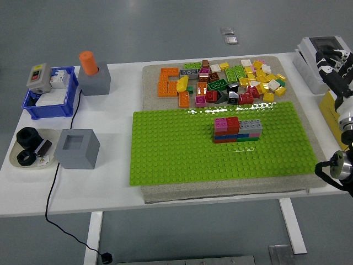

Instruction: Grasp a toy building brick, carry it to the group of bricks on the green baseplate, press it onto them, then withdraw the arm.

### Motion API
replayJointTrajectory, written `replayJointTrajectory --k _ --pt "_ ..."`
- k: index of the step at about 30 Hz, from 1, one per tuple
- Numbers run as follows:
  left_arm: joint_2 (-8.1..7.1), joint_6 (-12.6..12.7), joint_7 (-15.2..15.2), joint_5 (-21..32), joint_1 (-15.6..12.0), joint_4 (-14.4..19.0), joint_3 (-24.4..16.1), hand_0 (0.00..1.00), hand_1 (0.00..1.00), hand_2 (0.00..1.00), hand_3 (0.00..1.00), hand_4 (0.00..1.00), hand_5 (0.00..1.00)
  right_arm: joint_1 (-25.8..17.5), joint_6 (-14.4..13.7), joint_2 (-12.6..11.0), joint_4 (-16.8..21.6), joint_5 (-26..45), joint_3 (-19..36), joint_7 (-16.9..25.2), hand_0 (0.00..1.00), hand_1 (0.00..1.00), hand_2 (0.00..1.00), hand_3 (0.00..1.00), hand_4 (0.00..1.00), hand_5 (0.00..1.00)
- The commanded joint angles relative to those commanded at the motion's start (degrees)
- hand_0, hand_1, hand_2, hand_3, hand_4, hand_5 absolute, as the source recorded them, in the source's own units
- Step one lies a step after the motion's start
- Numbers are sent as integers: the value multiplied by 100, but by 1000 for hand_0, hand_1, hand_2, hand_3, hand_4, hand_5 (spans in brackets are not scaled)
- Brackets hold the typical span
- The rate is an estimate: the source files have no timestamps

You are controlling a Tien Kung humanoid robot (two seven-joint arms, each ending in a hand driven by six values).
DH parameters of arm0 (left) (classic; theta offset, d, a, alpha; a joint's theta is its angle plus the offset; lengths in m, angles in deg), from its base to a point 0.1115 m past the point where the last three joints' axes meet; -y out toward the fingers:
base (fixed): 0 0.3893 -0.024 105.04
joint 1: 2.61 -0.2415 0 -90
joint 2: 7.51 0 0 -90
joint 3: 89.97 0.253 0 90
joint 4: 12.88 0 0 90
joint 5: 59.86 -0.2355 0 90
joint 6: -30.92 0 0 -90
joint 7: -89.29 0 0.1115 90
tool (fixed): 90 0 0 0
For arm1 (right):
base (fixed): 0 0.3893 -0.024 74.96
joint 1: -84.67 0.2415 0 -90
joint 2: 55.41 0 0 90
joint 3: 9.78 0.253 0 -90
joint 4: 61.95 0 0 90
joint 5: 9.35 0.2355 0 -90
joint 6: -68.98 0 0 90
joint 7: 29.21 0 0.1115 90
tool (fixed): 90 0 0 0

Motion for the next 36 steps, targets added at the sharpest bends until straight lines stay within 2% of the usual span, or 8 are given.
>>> replayJointTrajectory --k 7,8,13,14,19,25,26,36 --pt "11 -13 36 53 -15 5 30 796 751 732 783 821 519 -27 0 24 33 111 42 -3 679 587 735 560 750 209" --pt "13 -14 46 58 -18 6 33 787 721 722 784 820 518 -33 0 26 39 111 48 -17 696 520 733 671 953 341" --pt "22 -23 101 86 -29 12 49 787 721 722 784 820 518 -67 0 31 78 96 66 -144 696 520 733 671 953 341" --pt "24 -24 108 89 -30 12 51 781 692 713 783 819 518 -70 0 33 82 100 64 -152 751 704 842 769 998 527" --pt "39 -26 229 84 -55 26 42 781 692 713 783 819 518 -83 0 39 94 193 32 -145 751 704 842 769 998 527" --pt "62 -39 348 78 -88 40 42 778 669 710 800 819 518 -99 0 41 120 456 35 32 831 879 919 838 998 664" --pt "62 -43 361 71 -90 41 38 772 627 704 829 817 517 -116 0 38 131 528 51 95 851 888 920 829 998 990" --pt "47 11 454 -69 -206 59 -30 769 581 688 836 817 518 -288 0 -4 179 883 256 450 847 875 901 800 998 998"
